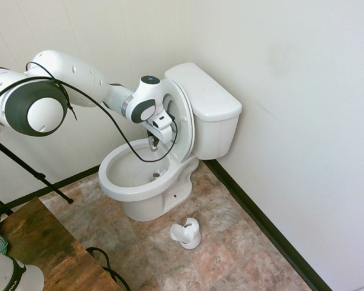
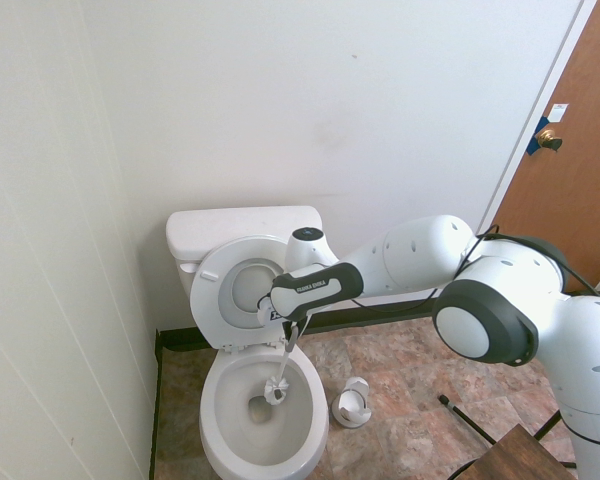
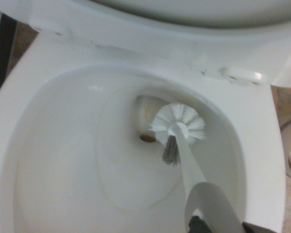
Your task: Clean the toilet
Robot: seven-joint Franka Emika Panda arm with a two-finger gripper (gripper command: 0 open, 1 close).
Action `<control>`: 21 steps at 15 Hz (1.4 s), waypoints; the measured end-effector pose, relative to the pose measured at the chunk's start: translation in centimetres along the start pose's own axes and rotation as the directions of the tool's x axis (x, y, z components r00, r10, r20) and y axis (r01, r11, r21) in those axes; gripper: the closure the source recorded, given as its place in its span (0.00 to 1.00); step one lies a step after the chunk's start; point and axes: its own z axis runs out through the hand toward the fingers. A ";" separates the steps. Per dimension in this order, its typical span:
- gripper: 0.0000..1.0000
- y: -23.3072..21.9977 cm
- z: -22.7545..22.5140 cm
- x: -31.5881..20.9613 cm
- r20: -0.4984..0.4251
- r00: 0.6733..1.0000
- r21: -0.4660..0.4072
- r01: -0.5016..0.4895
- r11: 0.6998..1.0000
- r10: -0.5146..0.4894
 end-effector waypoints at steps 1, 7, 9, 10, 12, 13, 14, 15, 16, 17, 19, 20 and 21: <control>1.00 -1.2 0.0 -0.4 -0.004 1.000 -0.002 0.007 1.000 -0.007; 1.00 -7.1 -0.1 -5.5 -0.009 0.998 -0.006 0.067 0.998 -0.067; 1.00 -7.5 -0.6 -6.3 -0.009 0.997 -0.005 0.076 0.997 -0.076; 1.00 -7.5 -1.0 -6.4 -0.006 0.997 -0.019 0.078 0.997 -0.078; 1.00 -7.0 -2.6 -6.9 -0.001 0.996 -0.053 0.090 0.994 -0.090; 1.00 -6.7 -3.8 -7.4 -0.005 0.995 -0.060 0.101 0.993 -0.101; 1.00 -6.2 -5.2 -8.1 -0.012 0.994 -0.062 0.112 0.992 -0.113; 1.00 -5.6 -6.8 -8.9 -0.016 0.992 -0.063 0.123 0.990 -0.124; 1.00 -4.8 -8.6 -9.5 -0.016 0.991 -0.064 0.131 0.989 -0.133; 1.00 -4.0 -10.5 -10.0 -0.018 0.990 -0.060 0.136 0.989 -0.138; 1.00 -1.9 -14.5 -10.1 -0.032 0.990 -0.036 0.135 0.990 -0.136; 1.00 -0.6 -16.7 -9.9 -0.039 0.990 -0.019 0.132 0.991 -0.132; 1.00 0.7 -19.0 -9.6 -0.048 0.990 -0.001 0.129 0.992 -0.129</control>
